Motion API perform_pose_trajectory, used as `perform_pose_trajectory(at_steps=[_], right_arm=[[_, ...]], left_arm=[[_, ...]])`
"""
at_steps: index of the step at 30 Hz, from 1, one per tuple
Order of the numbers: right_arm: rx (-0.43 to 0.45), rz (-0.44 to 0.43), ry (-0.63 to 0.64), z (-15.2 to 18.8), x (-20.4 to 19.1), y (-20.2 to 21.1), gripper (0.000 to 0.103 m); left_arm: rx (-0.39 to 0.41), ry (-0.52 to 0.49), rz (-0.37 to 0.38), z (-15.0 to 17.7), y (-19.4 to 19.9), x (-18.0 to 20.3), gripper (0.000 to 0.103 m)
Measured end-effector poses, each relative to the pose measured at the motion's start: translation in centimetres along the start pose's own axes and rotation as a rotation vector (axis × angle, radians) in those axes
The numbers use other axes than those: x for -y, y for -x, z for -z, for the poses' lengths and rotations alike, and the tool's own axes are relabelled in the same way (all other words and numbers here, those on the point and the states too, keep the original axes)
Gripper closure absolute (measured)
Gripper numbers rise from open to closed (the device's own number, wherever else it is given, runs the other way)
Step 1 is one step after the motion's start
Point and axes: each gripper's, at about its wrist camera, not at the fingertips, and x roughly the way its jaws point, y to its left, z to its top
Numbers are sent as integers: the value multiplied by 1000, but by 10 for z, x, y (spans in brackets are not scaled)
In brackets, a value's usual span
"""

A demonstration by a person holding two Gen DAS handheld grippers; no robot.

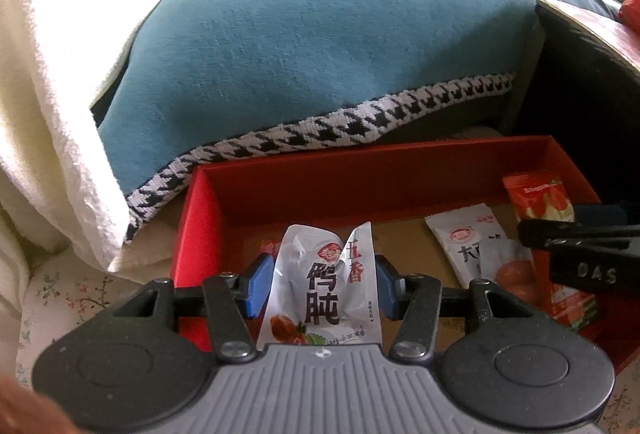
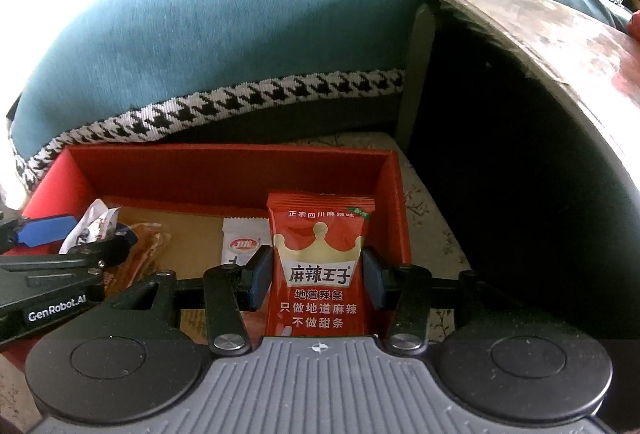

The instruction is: Organize snacks

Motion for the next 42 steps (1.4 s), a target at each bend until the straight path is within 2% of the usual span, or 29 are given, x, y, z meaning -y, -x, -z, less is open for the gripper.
perform_pose_trajectory(at_steps=[11,14,18,23,42], right_arm=[[-3,-10,21,5,-7,-2,47],[-6,-14,30,6,-10,-4,47],[-8,-17,30,7,-10,-6,40],[2,-20,19,8,-9,-5,39],[54,-30,4,22,-3,13,35]], left_arm=[[10,-11,7,1,-3,12,57],[-12,-10,24,3,-7,14,57],[-10,-25,11,5,-10,19,56],[-10,-8,20,5,-10,17,52],[17,0,21,3,19,13,51]])
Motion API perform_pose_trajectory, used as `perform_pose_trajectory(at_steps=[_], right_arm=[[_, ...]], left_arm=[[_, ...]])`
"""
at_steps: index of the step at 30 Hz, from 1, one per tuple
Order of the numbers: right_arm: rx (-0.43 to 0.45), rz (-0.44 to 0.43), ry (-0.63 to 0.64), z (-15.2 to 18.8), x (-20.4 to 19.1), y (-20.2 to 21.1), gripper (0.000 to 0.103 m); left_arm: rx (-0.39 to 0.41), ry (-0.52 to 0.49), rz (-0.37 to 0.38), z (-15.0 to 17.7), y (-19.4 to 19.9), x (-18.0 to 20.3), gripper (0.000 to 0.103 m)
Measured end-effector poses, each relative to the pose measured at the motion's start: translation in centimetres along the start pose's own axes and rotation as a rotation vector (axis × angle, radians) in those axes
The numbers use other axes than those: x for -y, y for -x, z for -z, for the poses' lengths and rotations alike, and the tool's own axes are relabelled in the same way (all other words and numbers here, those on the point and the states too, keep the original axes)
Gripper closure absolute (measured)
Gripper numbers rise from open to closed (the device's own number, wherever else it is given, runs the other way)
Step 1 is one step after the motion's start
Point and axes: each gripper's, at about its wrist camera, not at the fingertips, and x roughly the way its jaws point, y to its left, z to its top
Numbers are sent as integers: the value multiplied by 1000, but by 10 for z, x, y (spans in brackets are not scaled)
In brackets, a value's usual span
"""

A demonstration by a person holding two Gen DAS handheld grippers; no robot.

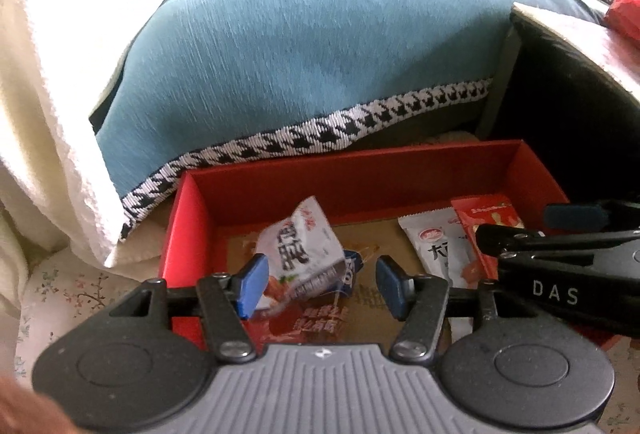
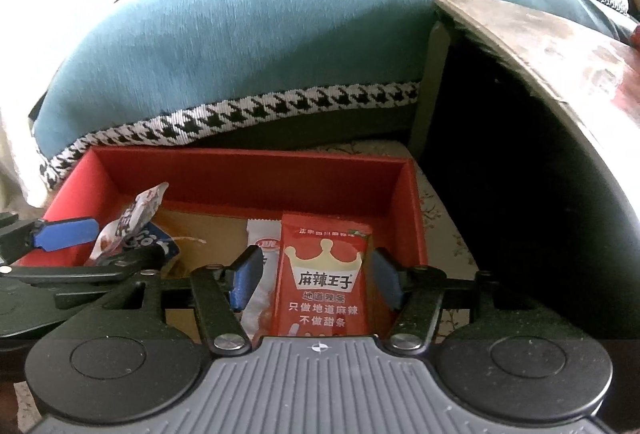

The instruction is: Organize snacks

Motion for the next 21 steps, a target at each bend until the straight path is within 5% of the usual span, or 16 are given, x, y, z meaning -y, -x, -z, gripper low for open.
perform_pose_trajectory(at_steps=[21], right_arm=[[33,-19,-29,-2,1,22,32]], left_arm=[[48,95,28,-9,41,-26,50]])
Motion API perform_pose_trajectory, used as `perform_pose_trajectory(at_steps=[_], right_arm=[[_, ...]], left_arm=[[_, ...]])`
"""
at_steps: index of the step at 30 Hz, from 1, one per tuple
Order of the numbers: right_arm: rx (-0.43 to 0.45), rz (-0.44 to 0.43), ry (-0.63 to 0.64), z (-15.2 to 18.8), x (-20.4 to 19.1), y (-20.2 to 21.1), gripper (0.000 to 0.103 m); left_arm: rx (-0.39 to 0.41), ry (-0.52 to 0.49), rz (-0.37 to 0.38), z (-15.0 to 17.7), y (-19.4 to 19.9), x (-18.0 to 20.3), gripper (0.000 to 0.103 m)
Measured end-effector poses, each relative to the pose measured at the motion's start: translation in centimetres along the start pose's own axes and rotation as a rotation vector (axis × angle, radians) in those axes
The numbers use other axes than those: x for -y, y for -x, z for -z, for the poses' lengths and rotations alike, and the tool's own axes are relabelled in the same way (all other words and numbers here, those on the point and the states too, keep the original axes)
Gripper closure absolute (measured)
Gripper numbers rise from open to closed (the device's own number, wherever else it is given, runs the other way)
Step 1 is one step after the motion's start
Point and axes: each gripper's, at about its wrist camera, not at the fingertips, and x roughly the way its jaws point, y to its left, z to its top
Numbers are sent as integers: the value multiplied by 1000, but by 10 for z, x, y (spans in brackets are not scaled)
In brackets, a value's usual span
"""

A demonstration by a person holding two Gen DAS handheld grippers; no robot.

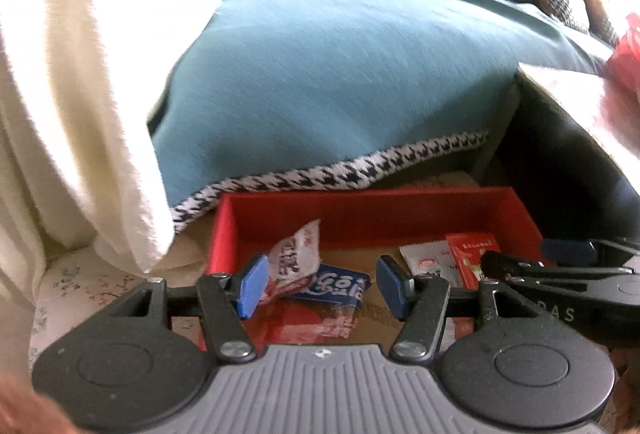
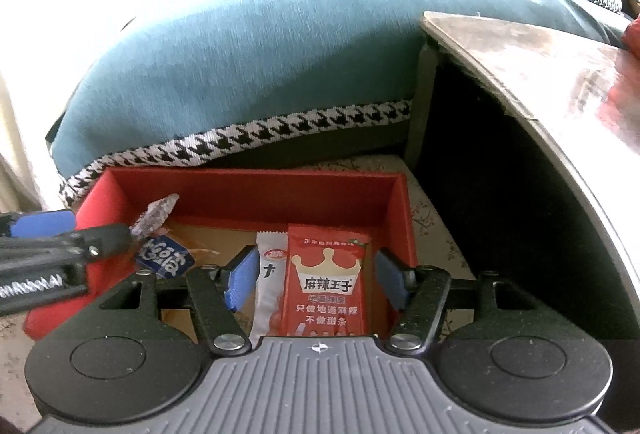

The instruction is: Organize snacks

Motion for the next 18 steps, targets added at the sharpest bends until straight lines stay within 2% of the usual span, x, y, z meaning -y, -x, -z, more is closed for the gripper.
perform_pose_trajectory(at_steps=[6,18], right_arm=[[9,-14,-1,3,-3,13,31],[8,-35,9,21,-13,43,30]], left_arm=[[-8,24,-11,5,11,-9,50],[-30,-10,2,34,35,-5,50]])
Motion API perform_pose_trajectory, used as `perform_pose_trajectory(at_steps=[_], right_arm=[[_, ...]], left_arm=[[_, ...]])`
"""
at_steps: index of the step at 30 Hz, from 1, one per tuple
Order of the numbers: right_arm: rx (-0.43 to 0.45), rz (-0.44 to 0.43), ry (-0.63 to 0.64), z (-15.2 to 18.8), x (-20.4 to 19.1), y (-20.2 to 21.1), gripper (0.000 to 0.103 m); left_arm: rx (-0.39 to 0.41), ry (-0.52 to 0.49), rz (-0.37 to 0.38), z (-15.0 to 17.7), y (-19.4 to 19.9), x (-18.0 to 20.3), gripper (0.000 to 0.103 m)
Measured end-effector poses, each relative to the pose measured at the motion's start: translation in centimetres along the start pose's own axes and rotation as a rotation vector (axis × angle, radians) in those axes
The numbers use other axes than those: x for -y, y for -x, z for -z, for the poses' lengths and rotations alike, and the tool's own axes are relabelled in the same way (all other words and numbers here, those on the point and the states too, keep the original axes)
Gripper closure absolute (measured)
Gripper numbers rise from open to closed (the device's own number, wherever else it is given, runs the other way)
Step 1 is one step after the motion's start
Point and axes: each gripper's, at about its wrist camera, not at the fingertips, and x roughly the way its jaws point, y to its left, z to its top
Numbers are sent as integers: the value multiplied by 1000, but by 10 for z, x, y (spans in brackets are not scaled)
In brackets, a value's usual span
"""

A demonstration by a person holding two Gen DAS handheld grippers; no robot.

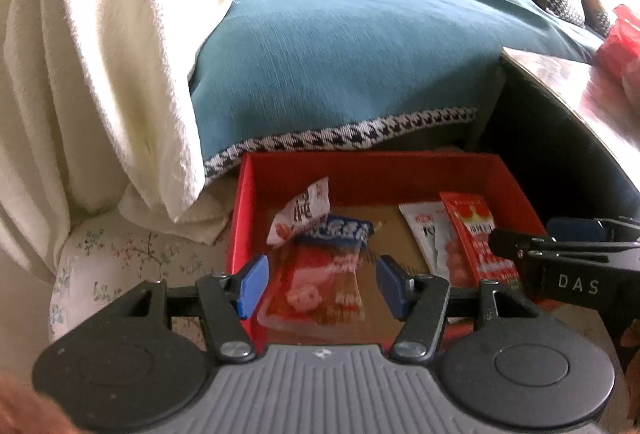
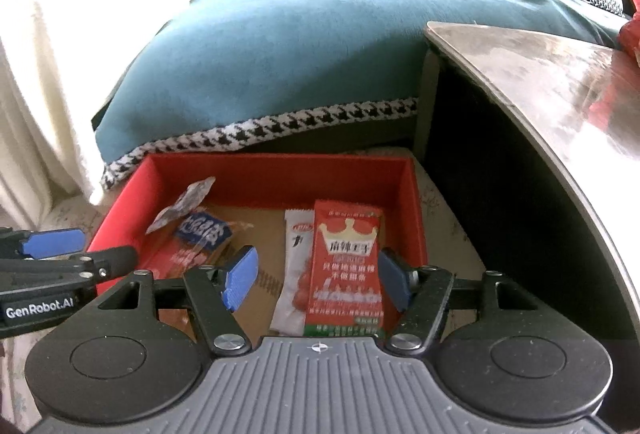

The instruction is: Organize snacks

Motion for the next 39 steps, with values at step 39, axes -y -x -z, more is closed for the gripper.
perform_pose_trajectory(at_steps=[39], right_arm=[[-104,-69,186,96,-40,56,20]], left_arm=[[-25,-52,-6,70,54,-3,45]])
